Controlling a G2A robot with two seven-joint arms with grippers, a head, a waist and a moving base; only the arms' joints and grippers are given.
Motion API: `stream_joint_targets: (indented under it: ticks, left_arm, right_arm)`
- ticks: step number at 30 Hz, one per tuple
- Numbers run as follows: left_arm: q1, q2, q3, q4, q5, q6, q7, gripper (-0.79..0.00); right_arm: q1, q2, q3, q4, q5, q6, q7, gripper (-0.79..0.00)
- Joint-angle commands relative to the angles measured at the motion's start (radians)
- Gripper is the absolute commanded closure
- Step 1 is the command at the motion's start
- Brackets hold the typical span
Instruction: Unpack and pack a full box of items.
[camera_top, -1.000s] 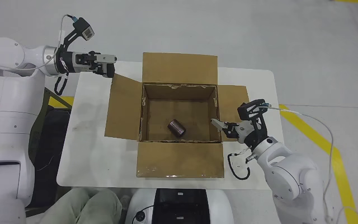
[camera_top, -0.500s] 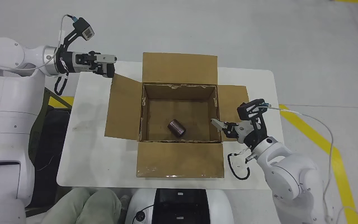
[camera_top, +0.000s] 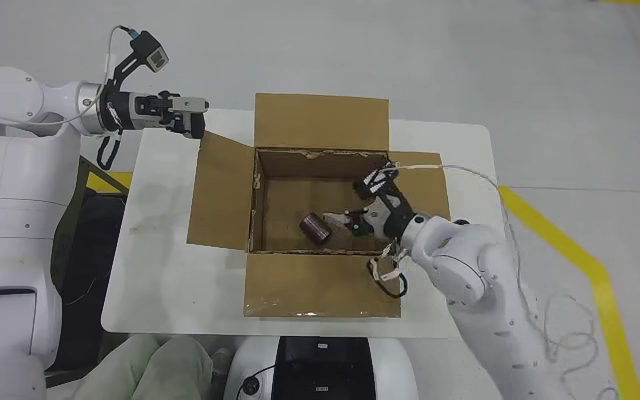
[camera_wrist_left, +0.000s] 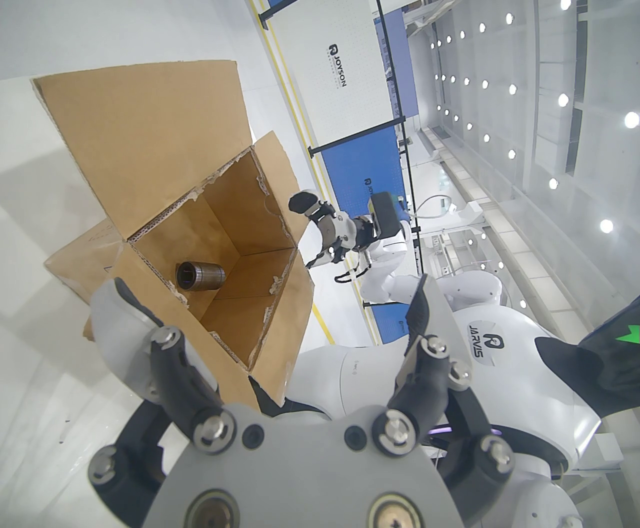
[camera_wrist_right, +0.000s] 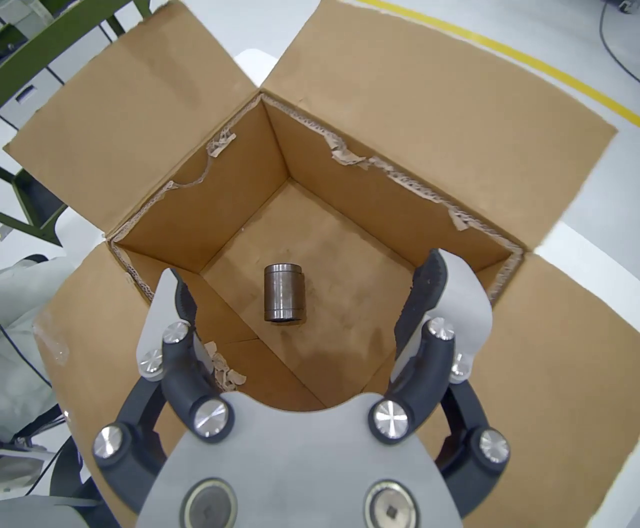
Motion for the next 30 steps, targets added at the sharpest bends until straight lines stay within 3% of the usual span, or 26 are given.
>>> stream_joint_targets:
  ticks: [1, 10, 27, 30]
  left_arm:
    - [0.0, 0.0, 0.0, 0.0, 0.0, 0.0, 0.0, -0.785]
    - [0.0, 0.0, 0.0, 0.0, 0.0, 0.0, 0.0, -0.785]
    - [0.0, 0.0, 0.0, 0.0, 0.0, 0.0, 0.0, -0.785]
    - [0.0, 0.0, 0.0, 0.0, 0.0, 0.0, 0.0, -0.785]
  right_arm:
    - [0.033, -0.005, -0.04, 0.035, 0.004, 0.008, 0.029, -0.785]
    - [0.152, -0.032, -0.176, 0.205, 0.007, 0.028, 0.064, -0.785]
    - [0.151, -0.032, -0.177, 0.213, 0.007, 0.027, 0.047, -0.785]
    - [0.191, -0.039, -0.192, 0.251, 0.019, 0.034, 0.066, -0.785]
